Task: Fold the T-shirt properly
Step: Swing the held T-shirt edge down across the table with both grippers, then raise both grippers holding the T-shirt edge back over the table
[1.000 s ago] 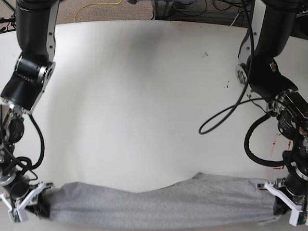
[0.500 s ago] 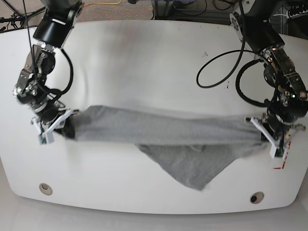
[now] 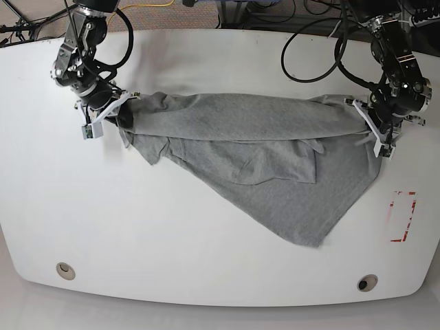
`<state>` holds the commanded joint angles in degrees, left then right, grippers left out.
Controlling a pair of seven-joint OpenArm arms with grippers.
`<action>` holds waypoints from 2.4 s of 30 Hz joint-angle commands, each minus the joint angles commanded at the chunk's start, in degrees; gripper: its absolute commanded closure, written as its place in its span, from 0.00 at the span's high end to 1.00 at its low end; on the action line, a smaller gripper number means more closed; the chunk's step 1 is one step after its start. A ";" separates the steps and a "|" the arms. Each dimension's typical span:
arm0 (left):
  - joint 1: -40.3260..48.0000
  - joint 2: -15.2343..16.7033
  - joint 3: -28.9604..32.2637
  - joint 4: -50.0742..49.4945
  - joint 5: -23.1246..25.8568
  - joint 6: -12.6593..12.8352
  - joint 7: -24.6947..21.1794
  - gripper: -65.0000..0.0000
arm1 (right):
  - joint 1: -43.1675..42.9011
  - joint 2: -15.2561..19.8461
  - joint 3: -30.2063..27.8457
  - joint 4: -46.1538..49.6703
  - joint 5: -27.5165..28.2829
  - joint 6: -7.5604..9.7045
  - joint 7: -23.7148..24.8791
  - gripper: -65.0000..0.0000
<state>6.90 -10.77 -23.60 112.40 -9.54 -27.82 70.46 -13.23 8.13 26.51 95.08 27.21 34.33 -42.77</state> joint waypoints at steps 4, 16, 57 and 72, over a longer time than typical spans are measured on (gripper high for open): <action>1.05 -0.70 0.00 0.00 0.00 -0.35 0.00 0.01 | -2.02 -1.58 0.00 3.16 0.00 0.00 -0.09 0.14; 0.88 -1.14 0.09 0.00 0.00 -0.79 0.00 0.01 | -5.71 -2.37 0.00 16.44 1.58 -0.44 -0.18 0.71; 1.05 -0.79 0.44 -0.09 -0.09 -0.79 -0.09 0.01 | 17.76 1.41 -17.93 -5.10 -17.05 -0.09 -1.49 0.57; 0.79 -0.88 0.44 -0.09 -0.09 -1.67 -0.09 0.01 | 19.43 4.84 -17.85 -14.95 -16.97 0.00 2.81 0.57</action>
<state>7.69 -11.65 -23.16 112.31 -9.63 -29.49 70.37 6.20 12.97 8.66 80.13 10.24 34.33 -39.96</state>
